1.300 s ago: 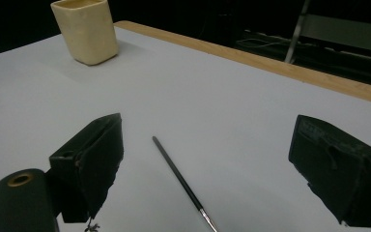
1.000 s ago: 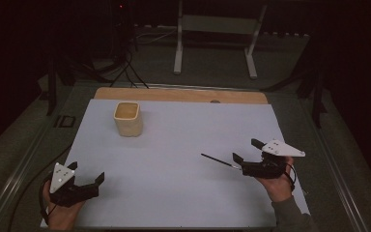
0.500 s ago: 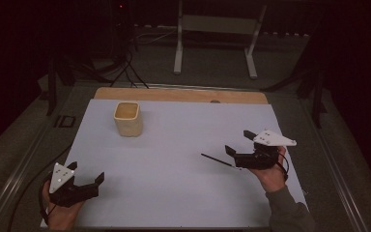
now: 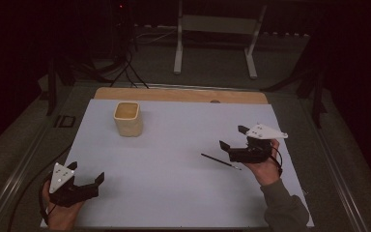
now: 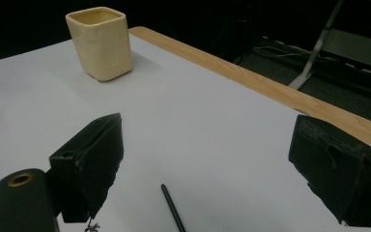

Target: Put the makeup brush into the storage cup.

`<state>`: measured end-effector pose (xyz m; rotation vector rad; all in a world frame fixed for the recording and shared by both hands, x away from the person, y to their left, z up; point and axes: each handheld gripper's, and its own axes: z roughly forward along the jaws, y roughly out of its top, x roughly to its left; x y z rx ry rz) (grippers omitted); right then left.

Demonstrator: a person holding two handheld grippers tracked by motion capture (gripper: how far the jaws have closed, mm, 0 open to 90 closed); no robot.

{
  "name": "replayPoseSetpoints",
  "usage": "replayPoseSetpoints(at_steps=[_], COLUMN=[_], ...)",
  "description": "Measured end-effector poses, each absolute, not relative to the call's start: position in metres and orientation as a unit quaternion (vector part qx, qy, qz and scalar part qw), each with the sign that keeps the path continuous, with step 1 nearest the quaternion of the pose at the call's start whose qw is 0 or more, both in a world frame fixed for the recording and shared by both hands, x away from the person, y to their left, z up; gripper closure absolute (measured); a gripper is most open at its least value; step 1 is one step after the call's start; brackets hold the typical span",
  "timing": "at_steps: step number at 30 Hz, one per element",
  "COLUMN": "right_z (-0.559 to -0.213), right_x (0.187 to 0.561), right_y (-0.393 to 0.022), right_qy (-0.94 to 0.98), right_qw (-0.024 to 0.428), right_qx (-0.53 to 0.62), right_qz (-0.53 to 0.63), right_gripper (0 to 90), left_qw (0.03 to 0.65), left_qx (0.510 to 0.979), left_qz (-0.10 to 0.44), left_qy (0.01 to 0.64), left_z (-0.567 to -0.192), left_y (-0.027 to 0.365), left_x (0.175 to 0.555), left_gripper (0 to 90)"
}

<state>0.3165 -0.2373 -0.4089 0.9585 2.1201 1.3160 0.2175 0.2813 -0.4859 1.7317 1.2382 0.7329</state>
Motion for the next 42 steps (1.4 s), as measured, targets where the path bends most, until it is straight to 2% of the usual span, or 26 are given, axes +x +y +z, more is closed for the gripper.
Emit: replayPoseSetpoints(at_steps=[15, 42], right_z=[-0.405, -0.394], right_x=[0.324, 0.336], right_y=[-0.232, -0.226], right_qy=[0.783, 0.856], right_qw=[0.22, 0.195], right_qx=[0.34, 0.312], right_qz=[0.471, 0.363], right_gripper=[12.1, 13.2], left_qw=[0.431, 0.431], left_qx=[0.695, 0.696], left_qz=[0.293, 0.291], left_qy=[0.496, 0.494], left_z=[-0.486, -0.486], left_y=[0.281, 0.281], left_x=[0.218, 0.218], left_gripper=[1.4, 1.4])
